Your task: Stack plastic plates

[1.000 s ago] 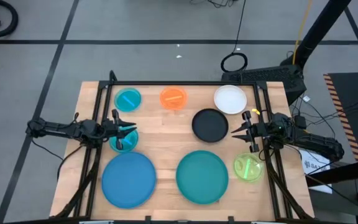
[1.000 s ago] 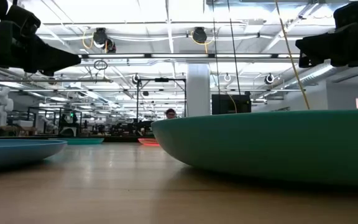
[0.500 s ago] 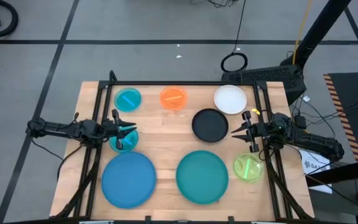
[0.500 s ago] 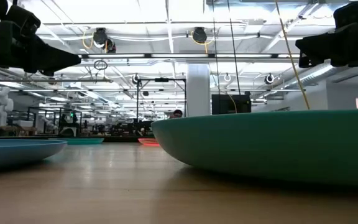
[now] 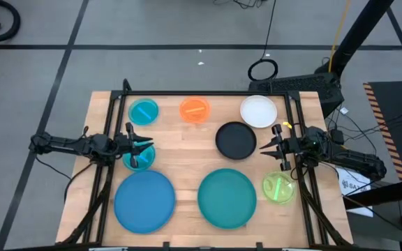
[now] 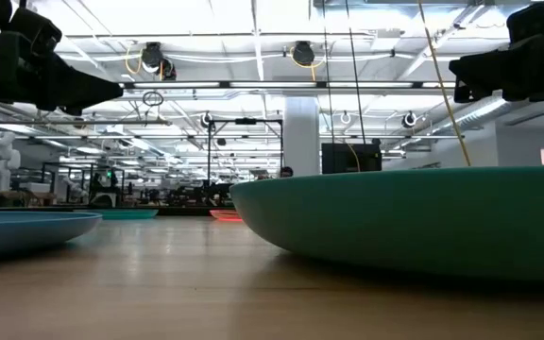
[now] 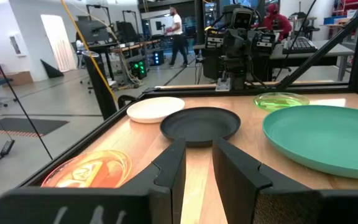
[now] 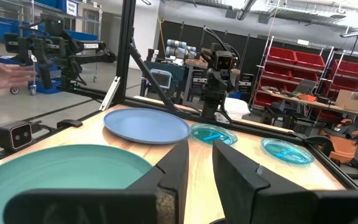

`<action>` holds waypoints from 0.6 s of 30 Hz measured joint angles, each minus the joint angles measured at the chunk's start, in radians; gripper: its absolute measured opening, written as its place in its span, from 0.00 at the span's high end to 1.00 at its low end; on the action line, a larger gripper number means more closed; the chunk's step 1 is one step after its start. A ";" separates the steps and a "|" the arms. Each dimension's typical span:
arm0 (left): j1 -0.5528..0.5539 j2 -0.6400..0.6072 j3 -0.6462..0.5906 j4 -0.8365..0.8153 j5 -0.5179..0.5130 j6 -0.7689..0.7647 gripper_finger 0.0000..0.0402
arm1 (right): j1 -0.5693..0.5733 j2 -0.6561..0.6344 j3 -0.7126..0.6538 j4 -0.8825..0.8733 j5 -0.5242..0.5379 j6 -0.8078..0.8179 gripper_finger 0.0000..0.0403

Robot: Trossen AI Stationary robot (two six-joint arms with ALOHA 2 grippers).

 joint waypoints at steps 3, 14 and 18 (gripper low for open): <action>0.000 0.000 0.000 0.000 0.000 0.000 0.78 | 0.000 0.000 0.000 0.000 0.000 0.000 0.84; 0.000 0.000 0.000 0.000 0.000 0.071 0.78 | 0.000 0.000 0.000 0.003 0.000 0.001 0.84; 0.000 0.000 -0.002 0.015 0.000 0.054 0.78 | 0.000 0.000 0.000 0.020 0.000 0.092 0.84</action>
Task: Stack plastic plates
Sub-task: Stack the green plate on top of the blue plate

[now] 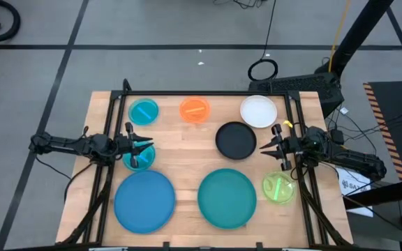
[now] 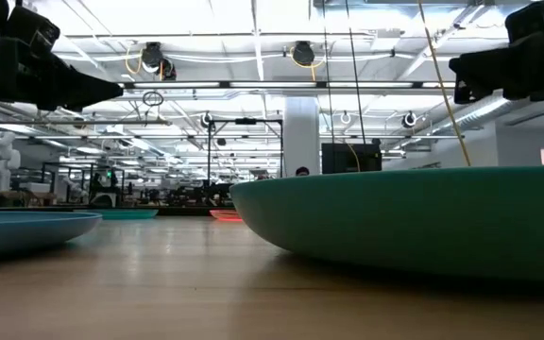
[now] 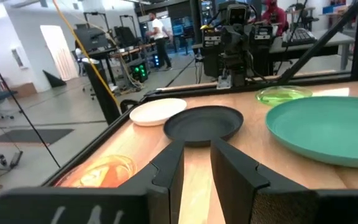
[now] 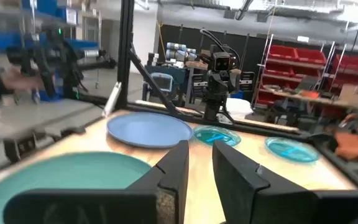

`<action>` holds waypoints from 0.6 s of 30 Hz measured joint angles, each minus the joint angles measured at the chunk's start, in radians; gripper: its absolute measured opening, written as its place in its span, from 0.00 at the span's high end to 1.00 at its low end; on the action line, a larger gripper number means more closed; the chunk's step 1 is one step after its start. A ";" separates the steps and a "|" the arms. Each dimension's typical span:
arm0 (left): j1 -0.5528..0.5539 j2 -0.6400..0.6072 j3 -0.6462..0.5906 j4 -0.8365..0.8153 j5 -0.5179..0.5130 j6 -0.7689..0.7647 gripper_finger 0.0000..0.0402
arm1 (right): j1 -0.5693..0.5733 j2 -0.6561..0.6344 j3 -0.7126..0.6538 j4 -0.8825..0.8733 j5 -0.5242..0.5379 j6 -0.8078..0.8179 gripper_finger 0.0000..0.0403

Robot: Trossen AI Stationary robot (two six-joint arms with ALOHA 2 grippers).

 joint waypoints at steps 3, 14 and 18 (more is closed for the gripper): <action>0.000 0.000 0.000 0.064 0.000 -0.096 0.78 | 0.000 0.000 0.000 0.044 0.000 0.126 0.84; 0.000 0.000 0.000 0.224 0.001 -0.289 0.78 | 0.000 0.000 0.000 0.134 0.021 0.259 0.84; 0.000 0.000 0.000 0.224 0.001 -0.314 0.78 | 0.000 0.000 0.000 0.171 0.195 0.241 0.84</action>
